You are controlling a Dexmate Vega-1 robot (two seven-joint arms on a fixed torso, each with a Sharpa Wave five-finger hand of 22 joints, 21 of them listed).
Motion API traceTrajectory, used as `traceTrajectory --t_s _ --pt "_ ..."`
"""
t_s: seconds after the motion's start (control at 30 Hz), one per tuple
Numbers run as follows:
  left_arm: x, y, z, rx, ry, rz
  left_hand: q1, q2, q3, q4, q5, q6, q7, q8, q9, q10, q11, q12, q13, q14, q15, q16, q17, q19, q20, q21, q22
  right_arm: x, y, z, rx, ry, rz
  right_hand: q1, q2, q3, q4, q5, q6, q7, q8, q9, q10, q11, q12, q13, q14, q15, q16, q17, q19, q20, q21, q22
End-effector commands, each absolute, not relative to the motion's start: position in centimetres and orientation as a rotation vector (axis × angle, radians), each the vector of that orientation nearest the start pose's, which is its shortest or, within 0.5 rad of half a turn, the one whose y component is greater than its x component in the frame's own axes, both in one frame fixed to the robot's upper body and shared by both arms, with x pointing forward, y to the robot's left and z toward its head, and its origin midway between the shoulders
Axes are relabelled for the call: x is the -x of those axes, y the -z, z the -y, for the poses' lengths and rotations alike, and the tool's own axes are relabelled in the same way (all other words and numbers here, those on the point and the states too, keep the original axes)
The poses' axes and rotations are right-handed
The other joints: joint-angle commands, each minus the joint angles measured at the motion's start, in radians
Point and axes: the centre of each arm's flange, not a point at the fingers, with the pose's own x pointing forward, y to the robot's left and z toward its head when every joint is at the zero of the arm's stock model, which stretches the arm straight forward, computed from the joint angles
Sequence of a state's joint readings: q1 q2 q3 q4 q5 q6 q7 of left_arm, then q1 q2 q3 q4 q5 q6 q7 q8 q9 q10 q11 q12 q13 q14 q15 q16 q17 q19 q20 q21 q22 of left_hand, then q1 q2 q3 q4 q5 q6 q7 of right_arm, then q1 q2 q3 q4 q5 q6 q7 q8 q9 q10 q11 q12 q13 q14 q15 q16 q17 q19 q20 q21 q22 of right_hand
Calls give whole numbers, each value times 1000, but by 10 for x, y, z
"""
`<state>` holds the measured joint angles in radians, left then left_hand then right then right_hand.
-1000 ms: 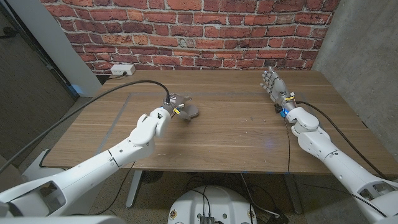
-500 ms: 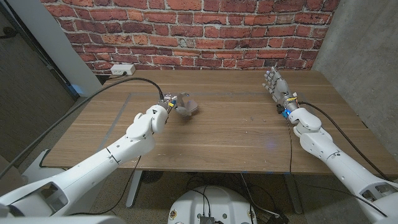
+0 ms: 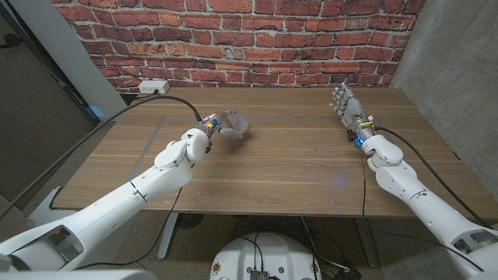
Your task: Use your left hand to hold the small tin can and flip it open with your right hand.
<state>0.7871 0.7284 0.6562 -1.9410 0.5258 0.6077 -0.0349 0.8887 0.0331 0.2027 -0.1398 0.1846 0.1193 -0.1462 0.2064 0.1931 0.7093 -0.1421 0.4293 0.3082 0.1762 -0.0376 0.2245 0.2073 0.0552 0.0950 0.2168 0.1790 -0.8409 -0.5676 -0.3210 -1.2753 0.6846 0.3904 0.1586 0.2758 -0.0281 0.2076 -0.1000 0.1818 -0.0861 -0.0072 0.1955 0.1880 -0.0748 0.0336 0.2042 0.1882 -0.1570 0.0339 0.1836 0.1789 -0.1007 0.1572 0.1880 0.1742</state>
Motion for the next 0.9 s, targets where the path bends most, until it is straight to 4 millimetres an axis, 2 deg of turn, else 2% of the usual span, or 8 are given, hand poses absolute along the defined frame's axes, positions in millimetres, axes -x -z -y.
traceTrajectory --t_s 0.03,0.5,0.7,0.83,0.87,0.9 --pt "-585 -29 -187 -1247 -88 490 -1 1 1 5 -1 -17 4 -6 3 76 -79 2 5 -3 -131 -4 5 -1 3 -7 3 -631 6 322 29 -234 710 1 5 -1 0 -2 -7 3 3 6 -3 2 7 2 -10 0 2 3 -5 3 4 4" --pt "-591 -38 -188 -1023 -50 551 -2 2 1 9 -1 -11 7 -2 3 60 -78 -18 -7 -5 -130 -7 5 3 5 -8 3 -625 6 320 41 -184 715 1 7 -1 -2 -2 -5 1 4 6 3 1 10 2 -5 -1 4 2 -7 3 4 4" --pt "-601 -48 -182 -1005 12 588 3 4 4 9 0 -36 16 -10 2 45 -78 -35 -15 -30 -121 -19 4 2 5 -10 3 -622 5 318 68 -184 720 2 8 -1 -2 -2 -5 1 4 6 6 1 11 2 -5 -2 4 2 -6 4 4 4" --pt "-609 -50 -180 -930 53 606 3 5 4 10 1 -36 15 -9 2 41 -78 -40 -17 -30 -122 -18 4 1 4 -11 3 -618 6 316 93 -161 703 3 10 -1 -3 -2 -5 1 4 6 21 -3 17 2 -3 1 4 2 -7 4 4 4" --pt "-612 -50 -180 -905 68 613 3 5 4 10 1 -36 16 -9 1 41 -78 -40 -17 -29 -123 -18 4 1 4 -11 3 -617 6 316 106 -156 697 5 11 -1 -5 -2 -5 2 5 6 49 0 28 3 -5 1 3 2 -10 4 3 4" --pt "-615 -50 -180 -871 91 628 3 5 4 10 1 -36 16 -9 1 41 -78 -40 -17 -30 -122 -18 4 1 4 -11 3 -617 6 315 107 -151 693 7 12 0 -7 -3 -5 2 5 6 73 -12 37 4 -7 2 3 2 -16 6 1 4"
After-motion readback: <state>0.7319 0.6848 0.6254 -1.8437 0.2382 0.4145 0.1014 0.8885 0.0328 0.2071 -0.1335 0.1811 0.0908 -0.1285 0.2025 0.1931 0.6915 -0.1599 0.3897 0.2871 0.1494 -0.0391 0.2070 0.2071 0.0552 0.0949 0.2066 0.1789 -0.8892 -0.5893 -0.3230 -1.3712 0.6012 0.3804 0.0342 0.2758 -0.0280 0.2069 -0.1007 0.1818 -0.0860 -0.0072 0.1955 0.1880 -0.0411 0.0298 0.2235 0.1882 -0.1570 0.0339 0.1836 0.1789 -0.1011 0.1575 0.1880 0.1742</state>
